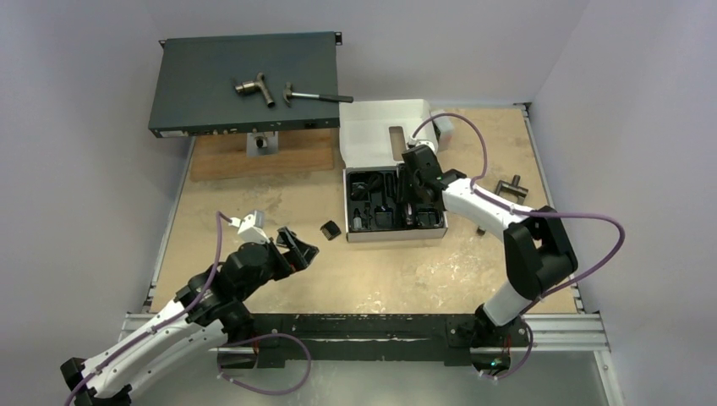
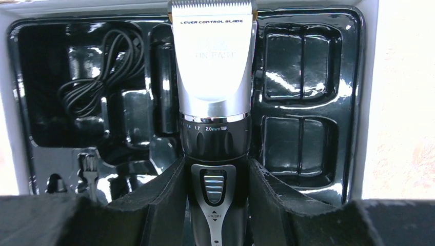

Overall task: Sort the hair-cutting tools
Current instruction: Place the electric hair clipper in the storage box.

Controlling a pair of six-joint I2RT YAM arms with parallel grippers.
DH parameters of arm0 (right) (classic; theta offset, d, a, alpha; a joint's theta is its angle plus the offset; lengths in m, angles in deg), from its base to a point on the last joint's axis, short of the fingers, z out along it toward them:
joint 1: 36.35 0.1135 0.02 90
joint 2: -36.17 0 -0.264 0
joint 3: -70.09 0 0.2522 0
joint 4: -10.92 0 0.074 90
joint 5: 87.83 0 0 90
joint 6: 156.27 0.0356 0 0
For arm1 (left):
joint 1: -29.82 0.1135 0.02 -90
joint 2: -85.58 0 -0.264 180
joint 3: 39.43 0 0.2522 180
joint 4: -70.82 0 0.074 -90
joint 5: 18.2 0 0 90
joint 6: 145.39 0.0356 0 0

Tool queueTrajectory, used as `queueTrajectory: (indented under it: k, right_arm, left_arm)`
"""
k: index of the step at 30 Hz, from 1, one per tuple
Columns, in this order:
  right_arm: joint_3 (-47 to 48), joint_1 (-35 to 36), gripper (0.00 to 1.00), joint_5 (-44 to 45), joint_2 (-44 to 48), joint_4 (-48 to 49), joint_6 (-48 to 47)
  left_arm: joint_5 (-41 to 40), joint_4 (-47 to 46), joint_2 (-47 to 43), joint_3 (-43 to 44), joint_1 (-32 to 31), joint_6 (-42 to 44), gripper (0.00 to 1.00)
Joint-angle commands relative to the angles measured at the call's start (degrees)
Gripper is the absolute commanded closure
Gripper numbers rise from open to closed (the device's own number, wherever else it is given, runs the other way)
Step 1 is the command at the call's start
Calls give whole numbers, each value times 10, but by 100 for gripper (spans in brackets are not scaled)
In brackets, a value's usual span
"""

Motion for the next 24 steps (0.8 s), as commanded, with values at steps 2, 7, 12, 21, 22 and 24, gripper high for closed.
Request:
queueTrajectory:
  k: [2,7,12,21,22,24]
  right_arm:
    - [42,-12,100,5,-13,45,-13]
    - [44,-14,100,-1,-30,50,-14]
    - [40,-14,100,0,-42,52,-17]
    - [25,-15,100,6,-41,51,-14]
    - [23,-15,100,6,-38,50,-14]
    - [20,-15,100,8,-38,49,-14]
  left_arm:
    - [4,-11,14,-5,0,-1,2]
    - [6,-14,21,-5,0,1,2]
    - [6,-12,22,-6,0,-2,2]
    - [14,-23,39,-5,0,-5,2]
    - [14,-23,41,-5,0,-4,2]
    - [15,-26,44,-5,0,-5,2]
